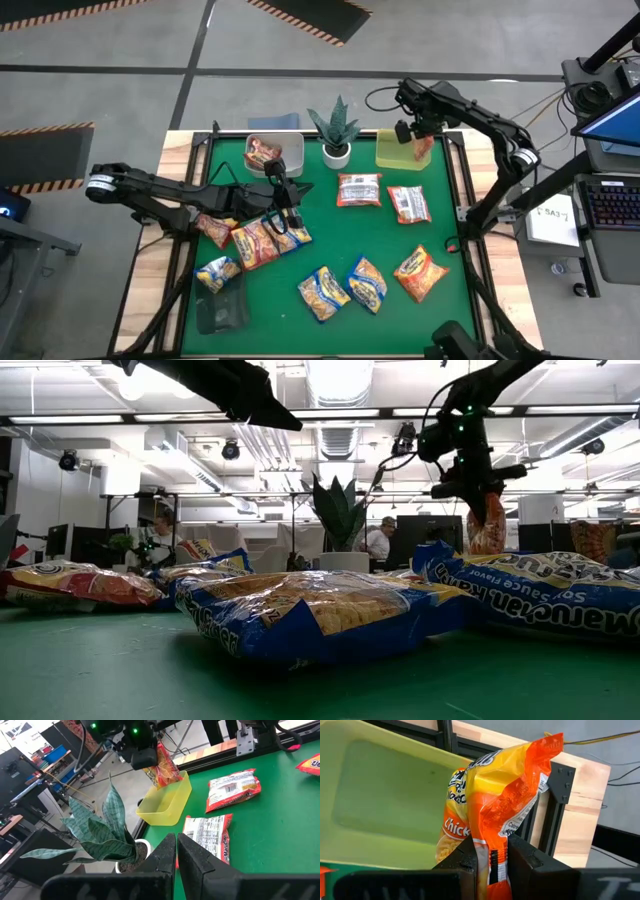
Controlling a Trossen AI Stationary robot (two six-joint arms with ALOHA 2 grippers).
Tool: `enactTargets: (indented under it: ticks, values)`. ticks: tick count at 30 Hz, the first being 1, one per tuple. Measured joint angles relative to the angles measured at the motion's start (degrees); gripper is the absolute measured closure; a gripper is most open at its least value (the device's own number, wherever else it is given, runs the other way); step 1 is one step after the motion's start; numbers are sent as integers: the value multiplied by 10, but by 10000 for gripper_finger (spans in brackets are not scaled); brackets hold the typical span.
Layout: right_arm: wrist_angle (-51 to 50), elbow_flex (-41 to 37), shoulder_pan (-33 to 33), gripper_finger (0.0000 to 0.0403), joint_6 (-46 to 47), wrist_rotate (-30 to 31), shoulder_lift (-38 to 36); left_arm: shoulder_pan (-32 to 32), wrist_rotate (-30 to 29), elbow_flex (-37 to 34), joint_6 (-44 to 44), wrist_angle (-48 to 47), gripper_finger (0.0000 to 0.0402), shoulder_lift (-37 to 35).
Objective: Sort Maruchan noodles
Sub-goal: Put the center orange noodle pack into the yellow bin
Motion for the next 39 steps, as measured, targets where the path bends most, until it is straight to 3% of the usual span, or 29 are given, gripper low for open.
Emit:
enactTargets:
  ticks: [22,32,39]
  values:
    - [15,-9,1,345,-3,5,77,0,0,-1,0,0,402,0]
    - [11,-10,1,271,-12,0,76,0,0,-3,0,0,402,0]
    - [-23,-10,0,241,-17,1,76,0,0,-3,0,0,402,0]
